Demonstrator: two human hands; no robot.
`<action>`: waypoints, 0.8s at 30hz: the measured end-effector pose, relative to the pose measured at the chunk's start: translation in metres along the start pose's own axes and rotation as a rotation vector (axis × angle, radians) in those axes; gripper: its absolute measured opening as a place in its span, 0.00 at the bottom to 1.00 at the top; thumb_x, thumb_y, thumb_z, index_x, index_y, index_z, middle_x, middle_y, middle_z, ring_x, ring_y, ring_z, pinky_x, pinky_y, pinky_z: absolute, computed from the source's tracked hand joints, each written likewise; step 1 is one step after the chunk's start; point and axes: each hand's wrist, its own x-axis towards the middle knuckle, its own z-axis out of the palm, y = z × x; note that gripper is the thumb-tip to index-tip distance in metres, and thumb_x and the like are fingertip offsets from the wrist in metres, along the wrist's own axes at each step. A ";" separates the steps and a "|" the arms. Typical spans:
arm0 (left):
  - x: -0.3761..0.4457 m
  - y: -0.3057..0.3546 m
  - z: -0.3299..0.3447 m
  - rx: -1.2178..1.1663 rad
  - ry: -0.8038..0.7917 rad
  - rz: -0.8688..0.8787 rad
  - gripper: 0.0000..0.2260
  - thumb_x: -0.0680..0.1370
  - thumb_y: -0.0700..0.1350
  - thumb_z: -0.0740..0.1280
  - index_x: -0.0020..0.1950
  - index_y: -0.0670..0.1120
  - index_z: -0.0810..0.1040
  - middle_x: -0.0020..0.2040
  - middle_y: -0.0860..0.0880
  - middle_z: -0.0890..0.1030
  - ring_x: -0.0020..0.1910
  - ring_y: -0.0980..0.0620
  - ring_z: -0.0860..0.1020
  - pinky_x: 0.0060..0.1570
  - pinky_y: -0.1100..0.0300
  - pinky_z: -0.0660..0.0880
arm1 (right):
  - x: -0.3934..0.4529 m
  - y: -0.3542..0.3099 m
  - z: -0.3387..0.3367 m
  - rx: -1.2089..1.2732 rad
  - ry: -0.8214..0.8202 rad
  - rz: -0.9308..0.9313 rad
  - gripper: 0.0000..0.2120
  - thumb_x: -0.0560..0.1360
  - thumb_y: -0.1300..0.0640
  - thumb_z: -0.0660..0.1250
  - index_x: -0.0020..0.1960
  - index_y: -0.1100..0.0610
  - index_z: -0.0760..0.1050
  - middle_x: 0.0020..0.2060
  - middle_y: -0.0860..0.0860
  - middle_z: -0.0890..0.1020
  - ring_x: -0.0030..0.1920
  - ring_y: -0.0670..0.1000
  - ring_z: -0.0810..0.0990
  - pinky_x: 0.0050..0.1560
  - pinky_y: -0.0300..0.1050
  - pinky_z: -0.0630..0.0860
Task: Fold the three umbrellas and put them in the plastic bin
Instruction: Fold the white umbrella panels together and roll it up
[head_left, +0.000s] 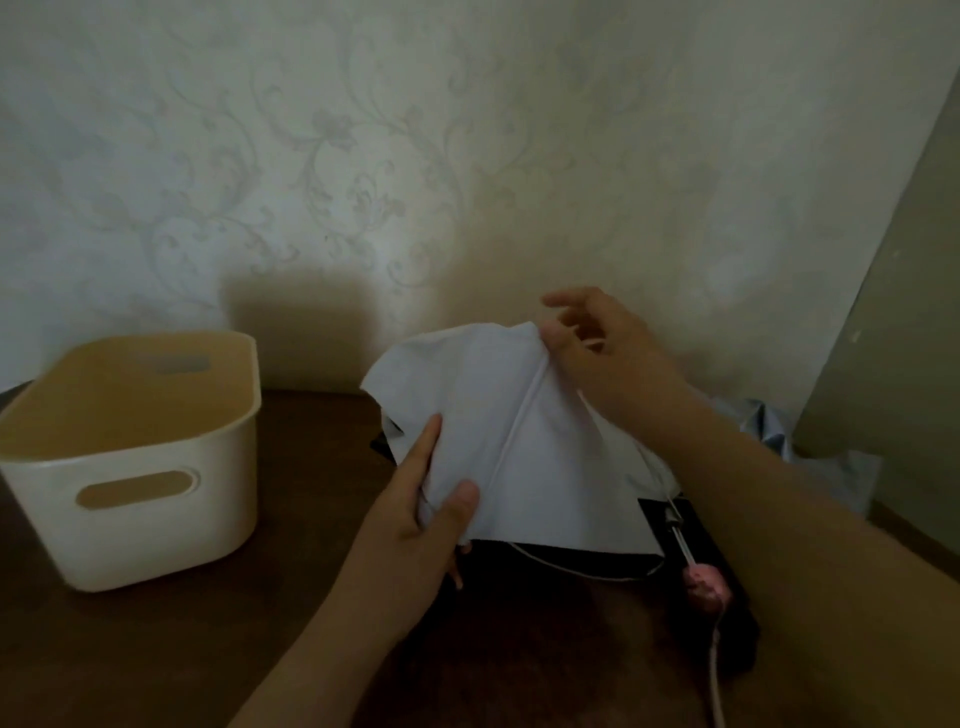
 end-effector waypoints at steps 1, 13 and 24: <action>0.000 0.000 0.000 0.019 -0.004 0.011 0.31 0.69 0.60 0.63 0.68 0.71 0.54 0.55 0.70 0.68 0.37 0.65 0.78 0.46 0.52 0.81 | 0.002 -0.003 -0.007 0.051 -0.063 0.015 0.05 0.78 0.55 0.63 0.49 0.50 0.77 0.44 0.52 0.80 0.45 0.48 0.77 0.51 0.46 0.75; -0.002 -0.003 0.004 0.081 -0.110 0.038 0.27 0.64 0.67 0.62 0.60 0.82 0.55 0.72 0.66 0.58 0.68 0.59 0.66 0.65 0.50 0.71 | 0.004 -0.017 -0.051 0.045 -0.325 -0.086 0.07 0.74 0.62 0.69 0.39 0.52 0.79 0.40 0.51 0.82 0.42 0.45 0.79 0.52 0.44 0.76; -0.010 0.004 0.012 0.275 -0.139 0.081 0.29 0.75 0.58 0.55 0.67 0.72 0.40 0.42 0.75 0.67 0.36 0.76 0.74 0.35 0.78 0.68 | 0.015 -0.034 -0.032 -0.381 -0.355 -0.030 0.08 0.74 0.60 0.65 0.38 0.52 0.78 0.32 0.46 0.79 0.33 0.42 0.75 0.31 0.29 0.70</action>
